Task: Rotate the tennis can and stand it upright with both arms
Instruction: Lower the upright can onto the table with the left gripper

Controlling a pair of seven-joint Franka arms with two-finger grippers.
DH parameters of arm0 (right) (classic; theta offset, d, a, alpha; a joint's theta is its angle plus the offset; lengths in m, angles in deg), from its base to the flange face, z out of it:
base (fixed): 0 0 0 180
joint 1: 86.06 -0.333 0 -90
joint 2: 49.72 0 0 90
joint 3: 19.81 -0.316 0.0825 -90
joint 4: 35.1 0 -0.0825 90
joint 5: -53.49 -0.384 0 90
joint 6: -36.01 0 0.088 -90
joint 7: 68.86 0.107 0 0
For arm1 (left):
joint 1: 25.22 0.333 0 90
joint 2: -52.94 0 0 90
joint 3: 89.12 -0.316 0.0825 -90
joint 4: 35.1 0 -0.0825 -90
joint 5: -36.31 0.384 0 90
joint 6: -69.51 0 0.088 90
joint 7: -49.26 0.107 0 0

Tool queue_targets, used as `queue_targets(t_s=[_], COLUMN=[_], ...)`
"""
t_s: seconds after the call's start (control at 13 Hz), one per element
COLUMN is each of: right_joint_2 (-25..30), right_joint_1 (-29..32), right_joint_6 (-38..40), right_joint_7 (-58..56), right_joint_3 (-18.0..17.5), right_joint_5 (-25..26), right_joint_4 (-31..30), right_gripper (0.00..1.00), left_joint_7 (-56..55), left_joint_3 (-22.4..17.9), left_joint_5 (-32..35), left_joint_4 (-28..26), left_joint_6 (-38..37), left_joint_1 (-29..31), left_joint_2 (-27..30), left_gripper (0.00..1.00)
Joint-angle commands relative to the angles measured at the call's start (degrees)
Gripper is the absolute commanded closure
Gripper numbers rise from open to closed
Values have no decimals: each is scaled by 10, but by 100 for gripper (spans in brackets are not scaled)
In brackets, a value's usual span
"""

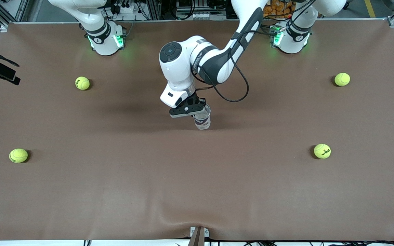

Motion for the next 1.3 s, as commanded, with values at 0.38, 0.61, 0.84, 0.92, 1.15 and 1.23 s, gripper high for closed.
queue_targets(t_s=[0.38,0.61,0.84,0.92,1.15,1.23], right_joint_2=[0,0,0,0,0,0], right_joint_1=[-7,-7,-9,-9,-9,-9], right_joint_6=[5,4,5,5,4,4], right_joint_7=[6,6,6,6,6,6], right_joint_3=[-1,-1,-1,-1,-1,-1], right_joint_5=[0,1,1,1,1,1], right_joint_4=[4,3,3,3,3,3], right_gripper=[0,0,0,0,0,0], left_joint_7=[-13,-13,-13,-13,-11,-9], left_joint_3=[-7,-7,-7,-7,-7,-9], left_joint_5=[16,16,15,16,16,15], left_joint_4=[-2,-2,-2,-2,-2,-1], left_joint_6=[3,-1,-10,-13,-30,-35], left_joint_1=[-8,-8,-9,-9,-9,-8], left_joint_2=[8,14,22,29,37,37], left_gripper=[24,20,0,0,0,0])
